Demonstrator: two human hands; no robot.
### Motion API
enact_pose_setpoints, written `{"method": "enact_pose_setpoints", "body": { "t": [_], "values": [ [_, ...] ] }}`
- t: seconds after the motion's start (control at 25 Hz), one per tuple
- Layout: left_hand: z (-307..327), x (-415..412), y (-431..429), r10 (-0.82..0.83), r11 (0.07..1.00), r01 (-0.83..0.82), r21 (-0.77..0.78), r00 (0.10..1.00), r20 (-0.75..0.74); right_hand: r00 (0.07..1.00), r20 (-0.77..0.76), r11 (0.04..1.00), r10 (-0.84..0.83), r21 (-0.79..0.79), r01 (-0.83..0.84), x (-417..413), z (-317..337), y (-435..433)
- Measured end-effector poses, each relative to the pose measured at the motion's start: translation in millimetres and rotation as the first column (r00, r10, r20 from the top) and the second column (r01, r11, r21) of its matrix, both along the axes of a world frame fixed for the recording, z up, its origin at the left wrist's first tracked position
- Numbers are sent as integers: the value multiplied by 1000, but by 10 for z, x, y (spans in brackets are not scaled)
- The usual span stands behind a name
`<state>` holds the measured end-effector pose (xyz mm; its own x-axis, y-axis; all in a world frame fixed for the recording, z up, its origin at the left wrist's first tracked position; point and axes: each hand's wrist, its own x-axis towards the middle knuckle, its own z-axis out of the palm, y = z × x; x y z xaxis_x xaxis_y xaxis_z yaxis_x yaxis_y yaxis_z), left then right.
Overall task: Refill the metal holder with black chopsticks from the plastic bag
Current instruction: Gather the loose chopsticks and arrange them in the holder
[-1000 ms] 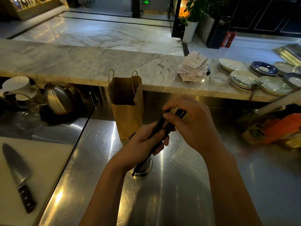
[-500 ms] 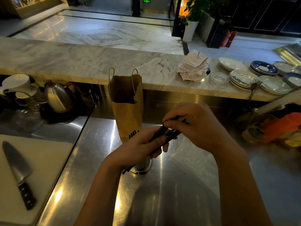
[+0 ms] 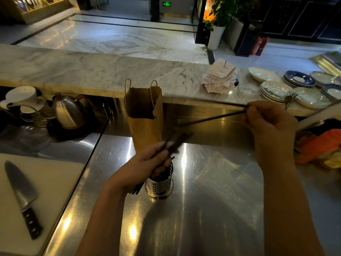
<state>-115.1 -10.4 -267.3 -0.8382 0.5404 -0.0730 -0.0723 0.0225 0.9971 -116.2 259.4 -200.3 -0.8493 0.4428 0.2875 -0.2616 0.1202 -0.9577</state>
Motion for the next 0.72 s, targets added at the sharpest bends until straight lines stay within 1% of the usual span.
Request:
{"method": "enact_pose_setpoints", "body": {
  "t": [0.08, 0.12, 0.2, 0.28, 0.32, 0.4, 0.48, 0.56, 0.6, 0.64, 0.72],
  "values": [
    [-6, -47, 0, 219, 967, -228, 110, 972, 91, 998, 25, 962, -61, -267, 66, -26, -135, 15],
    [8, -73, 39, 294, 941, -307, 142, 950, 102, 996, 37, 934, -78, -347, 85, -28, -219, -52],
    [62, -117, 186, 392, 897, -402, 184, 916, 91, 997, 32, 883, -76, -462, 82, -23, -385, -322],
    [127, -149, 366, 484, 839, -492, 231, 870, 97, 999, -6, 837, -45, -545, 34, -16, -522, -643],
    [143, -173, 434, 537, 799, -544, 256, 837, 103, 999, -16, 833, -32, -553, 18, -13, -580, -785],
    [184, -217, 525, 649, 696, -649, 307, 752, 117, 1000, -1, 868, 11, -497, -10, 11, -697, -994],
    [210, -295, 523, 762, 550, -763, 340, 625, 168, 998, 38, 908, 48, -418, -27, 78, -786, -1125],
    [218, -371, 455, 826, 413, -848, 332, 502, 255, 999, 52, 910, 15, -414, 8, 117, -847, -1166],
    [213, -386, 426, 831, 377, -867, 326, 472, 294, 999, 46, 904, 11, -427, 10, 118, -870, -1159],
    [192, -399, 397, 825, 370, -869, 328, 470, 314, 998, 37, 901, 44, -434, -24, 108, -896, -1150],
    [148, -400, 356, 812, 405, -853, 330, 501, 299, 981, 50, 911, 187, -384, -154, 110, -943, -1143]
  ]
}}
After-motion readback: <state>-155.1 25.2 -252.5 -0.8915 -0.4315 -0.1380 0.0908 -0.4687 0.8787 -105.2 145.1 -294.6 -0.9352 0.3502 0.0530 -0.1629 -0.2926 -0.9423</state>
